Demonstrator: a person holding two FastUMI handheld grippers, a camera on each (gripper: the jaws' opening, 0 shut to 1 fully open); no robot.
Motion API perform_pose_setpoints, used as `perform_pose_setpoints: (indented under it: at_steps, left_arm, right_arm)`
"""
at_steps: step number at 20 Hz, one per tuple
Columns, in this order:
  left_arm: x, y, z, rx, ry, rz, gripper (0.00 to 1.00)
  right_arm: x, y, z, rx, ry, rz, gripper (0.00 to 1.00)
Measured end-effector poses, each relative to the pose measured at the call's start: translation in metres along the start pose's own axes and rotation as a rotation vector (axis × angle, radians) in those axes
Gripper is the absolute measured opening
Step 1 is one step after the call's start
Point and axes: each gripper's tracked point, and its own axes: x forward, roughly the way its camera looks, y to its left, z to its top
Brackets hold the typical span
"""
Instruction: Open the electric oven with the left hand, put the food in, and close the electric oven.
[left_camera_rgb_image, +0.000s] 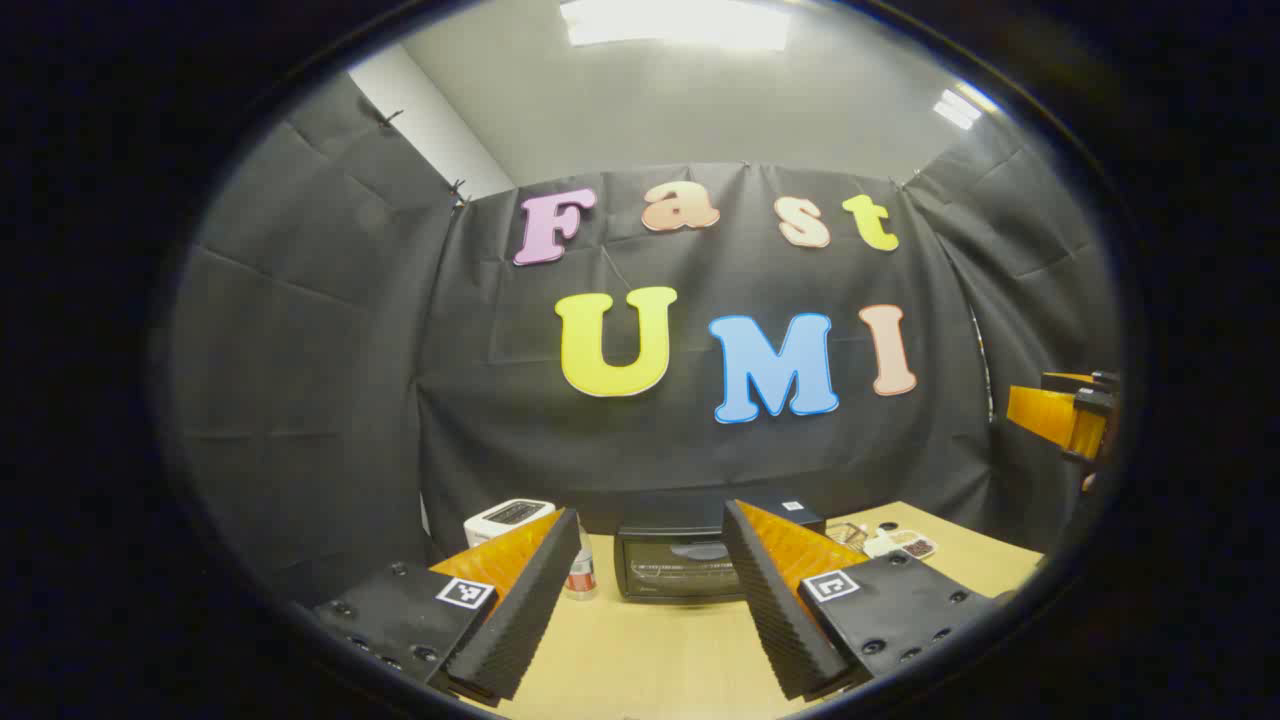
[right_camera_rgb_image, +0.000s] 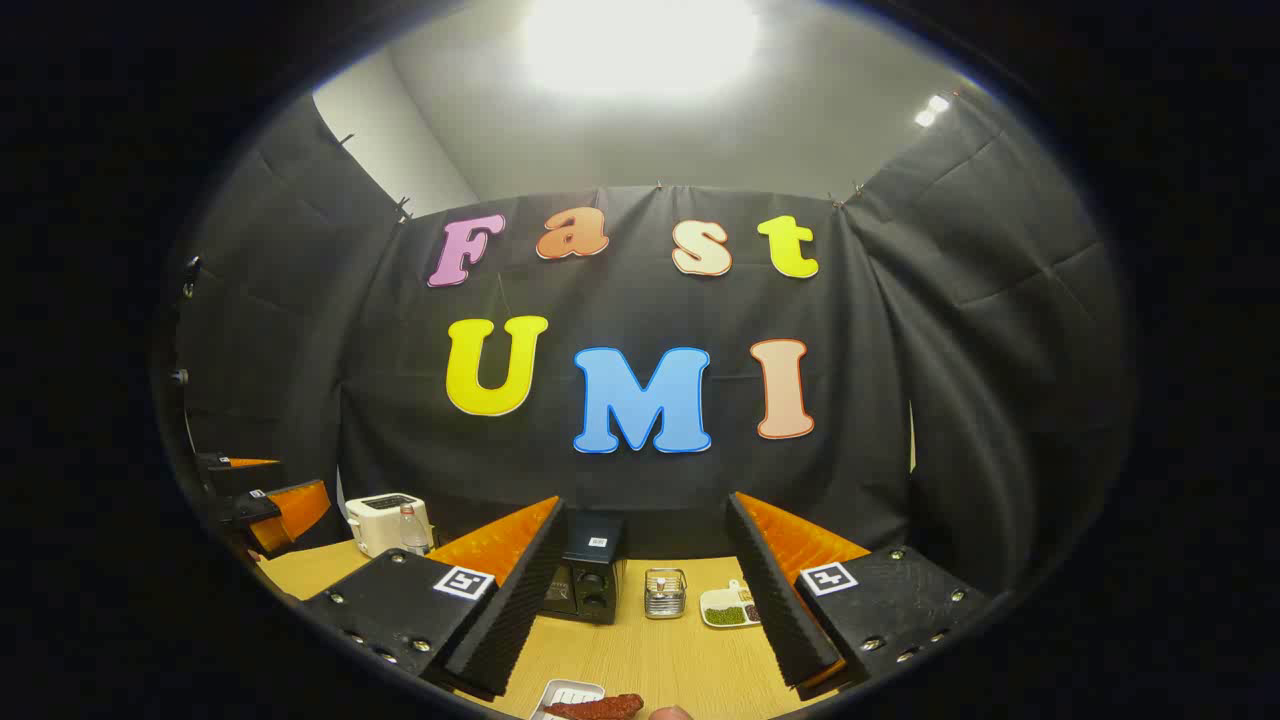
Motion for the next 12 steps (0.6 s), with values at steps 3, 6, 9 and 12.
perform_pose_setpoints:
  at_steps: [3,6,9,12]
  left_arm:
    - [-0.004,-0.004,0.002,0.005,-0.004,-0.003,1.0]
    - [-0.007,-0.009,0.005,0.007,-0.012,-0.005,1.0]
    - [-0.009,-0.014,0.008,0.013,-0.016,-0.007,1.0]
    - [-0.01,-0.019,0.009,0.017,-0.016,-0.006,1.0]
  right_arm:
    - [-0.004,0.0,0.0,0.0,-0.002,0.006,0.96]
    - [-0.006,-0.002,-0.002,0.0,0.003,0.011,0.96]
    - [-0.006,-0.005,-0.005,0.005,0.007,0.012,0.96]
    - [-0.006,-0.008,-0.007,0.009,0.011,0.015,0.96]
